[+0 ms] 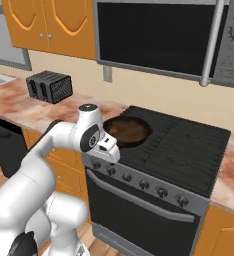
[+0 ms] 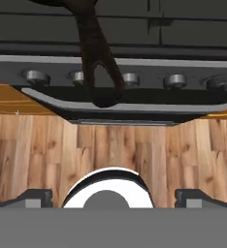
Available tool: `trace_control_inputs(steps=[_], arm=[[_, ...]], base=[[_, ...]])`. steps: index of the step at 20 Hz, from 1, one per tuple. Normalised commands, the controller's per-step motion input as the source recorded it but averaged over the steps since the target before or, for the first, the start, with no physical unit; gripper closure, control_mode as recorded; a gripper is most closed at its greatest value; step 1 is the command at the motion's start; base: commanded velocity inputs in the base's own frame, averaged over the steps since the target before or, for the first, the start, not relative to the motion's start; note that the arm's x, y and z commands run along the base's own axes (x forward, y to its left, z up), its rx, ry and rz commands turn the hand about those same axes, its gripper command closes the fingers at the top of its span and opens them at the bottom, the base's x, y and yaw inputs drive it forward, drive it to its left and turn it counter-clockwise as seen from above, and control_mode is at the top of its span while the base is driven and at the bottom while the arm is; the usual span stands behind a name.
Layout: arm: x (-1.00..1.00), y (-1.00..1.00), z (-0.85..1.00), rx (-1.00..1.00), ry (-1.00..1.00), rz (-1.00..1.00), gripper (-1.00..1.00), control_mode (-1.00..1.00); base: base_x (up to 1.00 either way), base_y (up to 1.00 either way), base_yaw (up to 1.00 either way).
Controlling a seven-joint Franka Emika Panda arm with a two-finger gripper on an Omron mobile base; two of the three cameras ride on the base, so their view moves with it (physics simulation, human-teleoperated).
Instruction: Take the chicken drumsticks from the pan and place one on each plate on the dining counter.
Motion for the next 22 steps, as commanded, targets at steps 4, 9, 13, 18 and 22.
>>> trace_control_inputs(steps=[4,9,13,18,22], arm=[[0.0,0.0,0.0,0.0,0.0,0.0,-1.0,1.0],[0.0,0.0,0.0,0.0,0.0,0.0,-1.0,1.0],[0.0,0.0,0.0,0.0,0.0,0.0,-1.0,1.0],[0.0,0.0,0.0,0.0,0.0,0.0,-1.0,1.0],[0.15,0.04,0.0,-0.01,0.0,0.0,-1.0,-1.0]], base=[[0.84,0.0,0.01],[0.69,0.0,-0.07],[0.15,0.0,-0.07],[0.0,0.0,0.0],[0.0,0.0,0.0]])
